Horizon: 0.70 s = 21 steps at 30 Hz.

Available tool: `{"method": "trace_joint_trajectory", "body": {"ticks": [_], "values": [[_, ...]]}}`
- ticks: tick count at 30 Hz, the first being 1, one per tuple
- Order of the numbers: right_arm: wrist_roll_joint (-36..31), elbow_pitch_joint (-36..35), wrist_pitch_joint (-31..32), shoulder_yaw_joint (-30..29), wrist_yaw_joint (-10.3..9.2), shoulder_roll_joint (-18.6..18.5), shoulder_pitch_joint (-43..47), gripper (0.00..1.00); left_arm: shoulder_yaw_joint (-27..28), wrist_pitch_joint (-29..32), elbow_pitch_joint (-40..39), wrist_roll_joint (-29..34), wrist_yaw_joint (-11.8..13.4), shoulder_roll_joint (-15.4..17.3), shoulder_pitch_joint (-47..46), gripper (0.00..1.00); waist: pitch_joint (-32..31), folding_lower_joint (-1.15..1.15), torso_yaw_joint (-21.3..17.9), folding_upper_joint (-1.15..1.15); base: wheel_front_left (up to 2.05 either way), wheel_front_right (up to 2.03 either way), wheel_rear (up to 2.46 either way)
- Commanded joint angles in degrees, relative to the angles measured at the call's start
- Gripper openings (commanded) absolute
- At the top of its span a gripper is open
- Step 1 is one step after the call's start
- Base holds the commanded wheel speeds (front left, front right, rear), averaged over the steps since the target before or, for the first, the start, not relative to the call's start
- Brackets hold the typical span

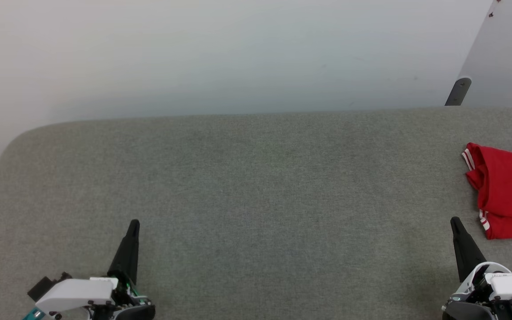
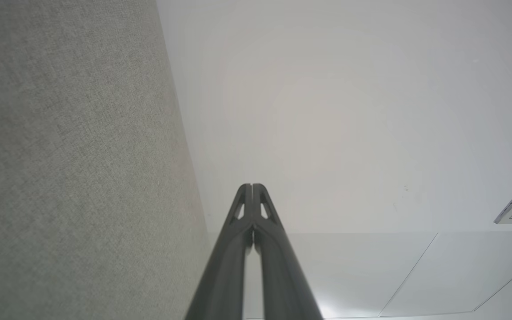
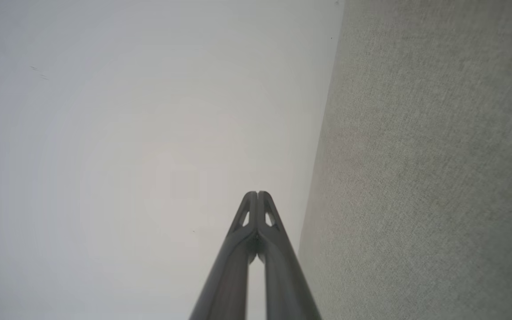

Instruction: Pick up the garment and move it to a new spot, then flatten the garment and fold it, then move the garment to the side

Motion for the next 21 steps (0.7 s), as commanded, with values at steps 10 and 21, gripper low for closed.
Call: {"method": "trace_joint_trajectory", "body": {"ticks": [10,21], "values": [[0.4,-0.2,0.1,-0.1,-0.01,0.3,-0.6,0.0,0.2,0.2,-0.1,-0.3,-0.3,-0.1,-0.6,0.0,0.0,0.0,0.0,0.0,0.0,0.0,0.0],[0.5,-0.2,0.1,-0.1,-0.01,0.3,-0.6,0.0,0.2,0.2,-0.1,-0.3,-0.3,-0.1,-0.6,0.0,0.0,0.0,0.0,0.0,0.0,0.0,0.0]]}}
